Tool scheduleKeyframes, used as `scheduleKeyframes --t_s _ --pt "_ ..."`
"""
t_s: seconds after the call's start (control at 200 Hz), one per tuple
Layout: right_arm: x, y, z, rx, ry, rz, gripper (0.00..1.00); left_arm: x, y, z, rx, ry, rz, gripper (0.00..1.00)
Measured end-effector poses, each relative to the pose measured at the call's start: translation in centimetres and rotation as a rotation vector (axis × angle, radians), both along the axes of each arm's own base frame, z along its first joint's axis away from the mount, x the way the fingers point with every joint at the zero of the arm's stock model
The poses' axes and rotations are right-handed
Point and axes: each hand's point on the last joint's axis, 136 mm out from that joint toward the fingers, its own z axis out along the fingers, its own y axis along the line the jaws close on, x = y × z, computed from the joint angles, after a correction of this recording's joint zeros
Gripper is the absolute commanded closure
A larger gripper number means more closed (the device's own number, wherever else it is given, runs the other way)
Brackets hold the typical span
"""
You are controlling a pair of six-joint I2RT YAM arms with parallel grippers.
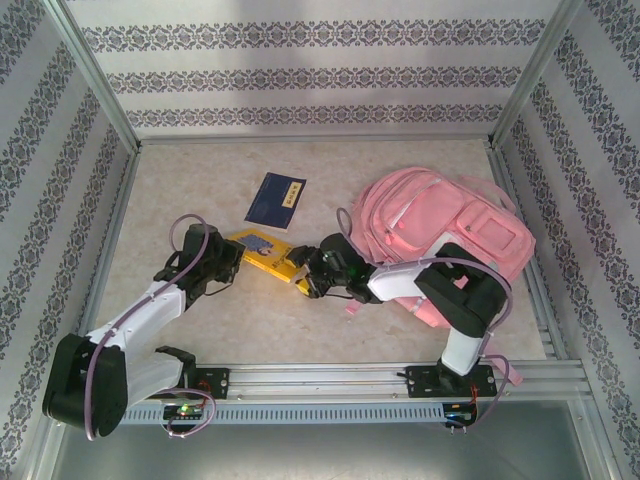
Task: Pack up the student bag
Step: Pass the book.
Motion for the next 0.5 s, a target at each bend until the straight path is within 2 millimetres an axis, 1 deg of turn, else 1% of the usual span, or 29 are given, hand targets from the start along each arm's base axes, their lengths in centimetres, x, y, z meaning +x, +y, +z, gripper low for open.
scheduleKeyframes --t_s 0.025,0.075,0.115,0.135,0.17,0.235,0.32,0.395,0.455,0.5 --pt "0.2 0.2 -0.1 0.009 0.003 -0.01 0.6 0.0 0.0 -0.1 0.003 0.002 0.002 1.0" --pt "0.5 0.3 -0.1 0.018 -0.003 -0.032 0.78 -0.1 0.1 -0.3 0.011 0.006 0.008 1.0" --pt "0.9 0.3 0.1 0.031 -0.006 -0.053 0.88 -0.2 0.3 -0.5 0.019 0.011 0.016 1.0" --pt "1.2 0.3 0.3 0.037 -0.017 -0.061 0.92 -0.3 0.4 -0.6 0.022 0.014 0.019 0.96" --pt "1.4 0.2 0.9 0.046 -0.032 -0.066 1.0 -0.4 0.6 -0.7 0.026 0.017 0.027 0.85" --pt "1.3 -0.1 1.3 0.045 -0.042 -0.069 1.0 -0.5 0.5 -0.1 0.02 0.003 0.024 0.62" --pt "1.0 -0.8 2.3 0.025 -0.07 -0.06 1.0 -1.2 0.0 1.3 0.015 -0.031 -0.023 0.42" --pt "1.3 -1.6 3.5 0.005 -0.125 -0.034 1.0 -1.7 -0.3 3.0 0.023 -0.074 -0.073 0.29" --pt "1.7 -2.4 4.7 -0.019 -0.182 0.014 1.0 -2.1 -0.5 4.7 0.044 -0.124 -0.122 0.24" --pt "2.2 -2.7 5.7 -0.034 -0.219 0.056 1.0 -2.4 -0.8 6.0 0.053 -0.166 -0.161 0.21"
